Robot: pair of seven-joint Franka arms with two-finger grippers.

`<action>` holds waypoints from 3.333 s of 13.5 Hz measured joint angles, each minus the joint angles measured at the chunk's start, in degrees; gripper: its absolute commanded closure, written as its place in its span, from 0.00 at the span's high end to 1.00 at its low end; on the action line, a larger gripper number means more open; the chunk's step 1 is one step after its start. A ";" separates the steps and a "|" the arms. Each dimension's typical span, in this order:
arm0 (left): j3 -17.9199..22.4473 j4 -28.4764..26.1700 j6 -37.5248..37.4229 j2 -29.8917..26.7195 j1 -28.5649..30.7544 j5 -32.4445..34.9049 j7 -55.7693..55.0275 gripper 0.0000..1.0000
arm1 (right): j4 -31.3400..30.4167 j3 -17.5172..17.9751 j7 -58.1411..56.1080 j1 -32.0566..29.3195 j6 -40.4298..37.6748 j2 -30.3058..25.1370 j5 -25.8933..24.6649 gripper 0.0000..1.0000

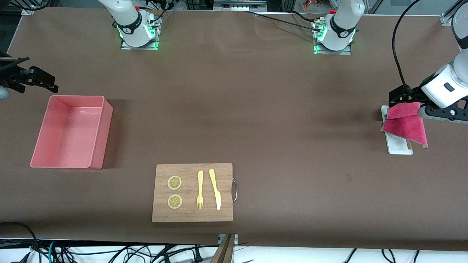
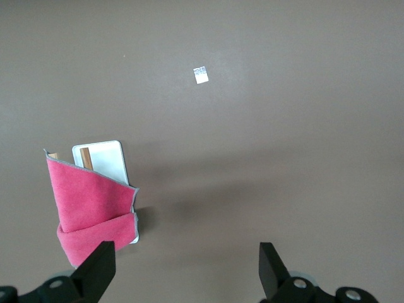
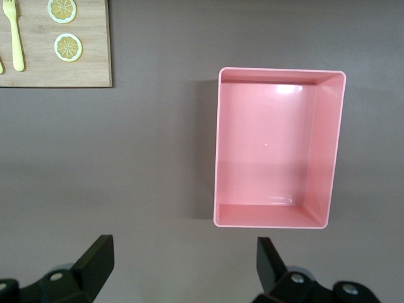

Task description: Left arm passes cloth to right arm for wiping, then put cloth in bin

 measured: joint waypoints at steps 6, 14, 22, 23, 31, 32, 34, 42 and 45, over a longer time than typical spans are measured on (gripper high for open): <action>-0.02 0.02 -0.07 0.00 0.00 -0.24 0.00 1.00 | 0.00 0.00 0.00 0.00 0.00 0.08 0.00 1.00; -0.02 0.02 -0.13 0.00 0.00 -0.26 0.00 1.00 | 0.05 -0.99 0.05 -0.02 0.00 0.36 0.00 1.00; -0.02 0.02 -0.14 0.00 0.00 -0.26 0.00 1.00 | 0.20 -0.99 0.44 -0.02 0.00 0.38 0.45 1.00; -0.02 0.02 -0.14 0.00 0.00 -0.26 0.00 1.00 | 0.21 -0.99 0.46 -0.02 0.00 0.38 0.57 1.00; 0.08 0.02 -0.51 0.01 0.08 -0.26 0.00 1.00 | 0.28 -1.00 0.54 -0.02 0.00 0.38 0.70 1.00; 0.16 0.02 -1.03 0.03 0.21 -0.26 0.52 1.00 | 0.28 -1.00 0.54 -0.02 0.00 0.38 0.70 1.00; 0.39 0.01 -1.85 0.44 0.96 -0.26 5.23 1.00 | 0.28 -1.00 0.54 -0.02 0.00 0.39 0.70 1.00; 0.86 -0.05 -2.14 5.63 15.39 -0.20 43.41 1.00 | 0.30 -0.98 0.53 -0.01 0.09 0.43 0.70 1.00; 1.02 -0.19 0.50 7.84 23.08 -0.40 60.84 1.00 | 0.41 -0.98 0.53 -0.01 0.21 0.44 0.70 1.00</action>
